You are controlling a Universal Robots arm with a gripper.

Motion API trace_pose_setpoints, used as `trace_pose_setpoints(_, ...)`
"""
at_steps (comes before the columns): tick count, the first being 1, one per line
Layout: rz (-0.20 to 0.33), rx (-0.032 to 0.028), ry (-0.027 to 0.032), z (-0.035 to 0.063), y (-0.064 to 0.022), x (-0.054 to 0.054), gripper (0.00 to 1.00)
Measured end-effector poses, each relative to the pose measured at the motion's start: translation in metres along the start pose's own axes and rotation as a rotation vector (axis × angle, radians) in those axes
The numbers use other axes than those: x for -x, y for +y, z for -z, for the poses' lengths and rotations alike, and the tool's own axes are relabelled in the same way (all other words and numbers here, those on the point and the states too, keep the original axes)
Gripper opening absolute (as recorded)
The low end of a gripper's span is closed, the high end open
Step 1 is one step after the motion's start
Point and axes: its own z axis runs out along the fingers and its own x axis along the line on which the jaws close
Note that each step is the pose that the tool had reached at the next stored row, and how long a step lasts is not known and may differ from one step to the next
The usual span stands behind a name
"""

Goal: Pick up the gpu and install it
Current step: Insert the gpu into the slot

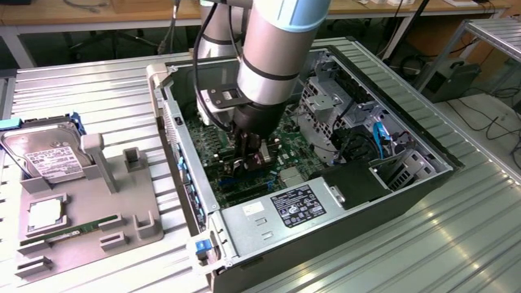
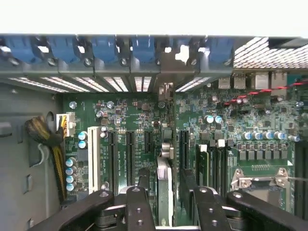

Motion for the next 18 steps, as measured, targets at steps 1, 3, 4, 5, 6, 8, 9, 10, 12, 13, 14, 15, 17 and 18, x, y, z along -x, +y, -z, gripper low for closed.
trace_pose_setpoints(1, 0.0, -0.0001, -0.0003, 0.0046, 0.0002, 0.0, 0.4)
trace_pose_setpoints(3, 0.0, -0.0002, -0.0004, 0.0128, 0.0006, 0.001, 0.4)
trace_pose_setpoints(4, 0.0, 0.0, 0.0, 0.0168, 0.0008, 0.001, 0.4)
trace_pose_setpoints(5, 0.0, 0.0, 0.0, 0.0201, 0.001, 0.001, 0.4)
trace_pose_setpoints(6, 0.0, 0.0, -0.0001, 0.0223, 0.0011, 0.001, 0.4)
trace_pose_setpoints(8, 0.0, -0.0001, -0.0003, 0.0229, 0.0011, 0.001, 0.4)
trace_pose_setpoints(9, 0.0, -0.0001, -0.0003, 0.0229, 0.0011, 0.001, 0.4)
trace_pose_setpoints(10, 0.0, -0.0001, -0.0003, 0.0229, 0.0011, 0.001, 0.4)
trace_pose_setpoints(12, 0.0, -0.0001, -0.0002, 0.0229, 0.0011, 0.001, 0.4)
trace_pose_setpoints(13, 0.0, 0.0, -0.0001, 0.023, 0.0012, 0.001, 0.4)
trace_pose_setpoints(14, 0.0, -0.0001, -0.0002, 0.023, 0.0011, 0.001, 0.38)
trace_pose_setpoints(15, 0.0, -0.0001, -0.0002, 0.023, 0.0011, 0.001, 0.32)
trace_pose_setpoints(17, 0.0, 0.0, -0.0002, 0.023, 0.0011, 0.001, 0.25)
trace_pose_setpoints(18, 0.0, 0.0, -0.0001, 0.023, 0.0011, 0.001, 0.19)
